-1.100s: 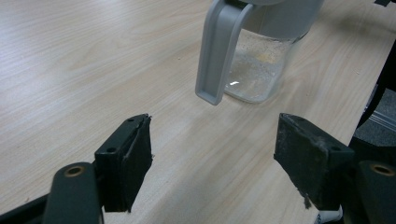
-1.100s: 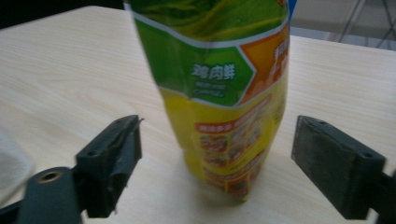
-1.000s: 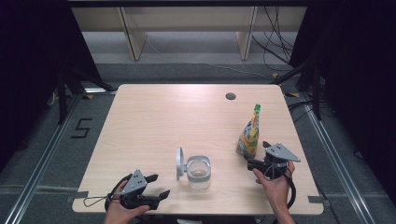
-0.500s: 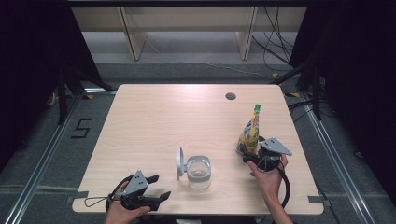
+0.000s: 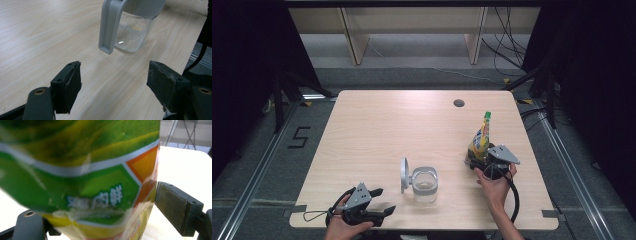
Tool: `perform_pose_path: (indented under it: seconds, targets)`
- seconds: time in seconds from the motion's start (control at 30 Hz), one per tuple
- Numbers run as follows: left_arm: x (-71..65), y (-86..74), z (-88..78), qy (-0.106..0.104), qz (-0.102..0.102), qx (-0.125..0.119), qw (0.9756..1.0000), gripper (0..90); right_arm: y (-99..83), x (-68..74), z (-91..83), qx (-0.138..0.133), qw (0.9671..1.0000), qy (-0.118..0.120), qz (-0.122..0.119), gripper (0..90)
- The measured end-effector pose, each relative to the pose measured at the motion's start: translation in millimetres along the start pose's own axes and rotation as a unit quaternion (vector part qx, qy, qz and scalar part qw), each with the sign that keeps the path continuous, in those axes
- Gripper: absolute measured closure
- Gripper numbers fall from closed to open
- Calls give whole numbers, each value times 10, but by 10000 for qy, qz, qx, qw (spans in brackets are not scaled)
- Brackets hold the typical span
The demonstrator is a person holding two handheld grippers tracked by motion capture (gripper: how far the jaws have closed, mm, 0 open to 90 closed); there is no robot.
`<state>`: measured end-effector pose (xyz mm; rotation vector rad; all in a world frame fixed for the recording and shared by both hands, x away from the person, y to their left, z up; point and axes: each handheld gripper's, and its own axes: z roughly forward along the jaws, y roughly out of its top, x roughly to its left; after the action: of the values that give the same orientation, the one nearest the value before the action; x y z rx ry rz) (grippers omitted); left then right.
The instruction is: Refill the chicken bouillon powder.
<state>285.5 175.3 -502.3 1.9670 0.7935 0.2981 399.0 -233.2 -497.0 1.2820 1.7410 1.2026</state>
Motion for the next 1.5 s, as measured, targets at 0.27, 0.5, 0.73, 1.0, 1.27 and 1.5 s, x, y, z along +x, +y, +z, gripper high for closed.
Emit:
perform_pose_path:
  seconds: [0.27,0.5,0.73,1.0,1.27,1.5]
  targets:
    - [19,7,-14,-13,127,8,9999,270,-2,-4,36,16,10000,-32,14,219]
    - [16,3,-22,-34,38,-41,10000,279,22,-133,14,126,9987,452,-195,261]
    - [14,5,-24,-28,49,-20,10000,279,50,-325,-36,230,9917,1129,-579,310]
    - [13,3,-18,-14,51,-12,10000,279,45,-497,-23,185,9805,1769,-831,310]
    - [13,0,-14,-5,12,-12,10000,277,-32,-338,-97,180,9951,976,29,156]
    - [25,4,-13,-62,73,-23,10000,274,-48,-178,-120,-175,9980,350,506,157]
